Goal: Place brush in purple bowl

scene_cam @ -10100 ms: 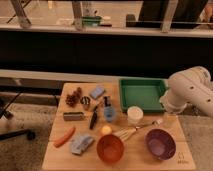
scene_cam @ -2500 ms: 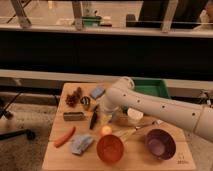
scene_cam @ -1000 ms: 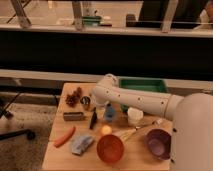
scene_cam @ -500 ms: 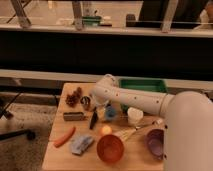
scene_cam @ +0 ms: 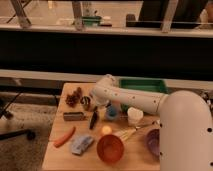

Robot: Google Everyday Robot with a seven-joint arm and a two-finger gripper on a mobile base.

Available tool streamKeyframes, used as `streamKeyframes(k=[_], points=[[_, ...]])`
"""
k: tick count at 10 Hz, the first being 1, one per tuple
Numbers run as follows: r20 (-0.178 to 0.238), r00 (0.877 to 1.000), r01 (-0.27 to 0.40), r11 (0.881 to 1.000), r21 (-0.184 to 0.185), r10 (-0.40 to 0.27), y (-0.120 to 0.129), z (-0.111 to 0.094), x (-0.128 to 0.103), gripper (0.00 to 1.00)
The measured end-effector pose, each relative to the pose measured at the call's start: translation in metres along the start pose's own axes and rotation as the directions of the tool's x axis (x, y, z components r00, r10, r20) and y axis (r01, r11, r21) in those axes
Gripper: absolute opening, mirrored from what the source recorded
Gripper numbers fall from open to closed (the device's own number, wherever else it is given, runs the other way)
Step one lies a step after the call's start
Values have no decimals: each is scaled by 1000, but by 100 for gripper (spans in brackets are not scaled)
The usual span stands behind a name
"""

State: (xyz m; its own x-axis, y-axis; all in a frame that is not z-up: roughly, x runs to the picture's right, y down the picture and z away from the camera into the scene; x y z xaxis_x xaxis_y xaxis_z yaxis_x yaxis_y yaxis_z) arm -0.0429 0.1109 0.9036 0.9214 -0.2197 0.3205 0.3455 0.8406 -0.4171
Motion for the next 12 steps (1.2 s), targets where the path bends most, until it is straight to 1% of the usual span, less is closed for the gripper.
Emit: streamKeyframes(k=[1, 3, 4, 5, 12], points=[[3, 1000, 1, 1000, -3, -1, 0, 1, -1, 51], [4, 1000, 2, 1000, -6, -2, 0, 2, -2, 34], [3, 1000, 1, 1000, -8, -1, 1, 2, -1, 24], [1, 1000, 2, 1000, -8, -2, 1, 1, 0, 18], [-9, 1000, 2, 1000, -5, -2, 3, -5, 1, 18]])
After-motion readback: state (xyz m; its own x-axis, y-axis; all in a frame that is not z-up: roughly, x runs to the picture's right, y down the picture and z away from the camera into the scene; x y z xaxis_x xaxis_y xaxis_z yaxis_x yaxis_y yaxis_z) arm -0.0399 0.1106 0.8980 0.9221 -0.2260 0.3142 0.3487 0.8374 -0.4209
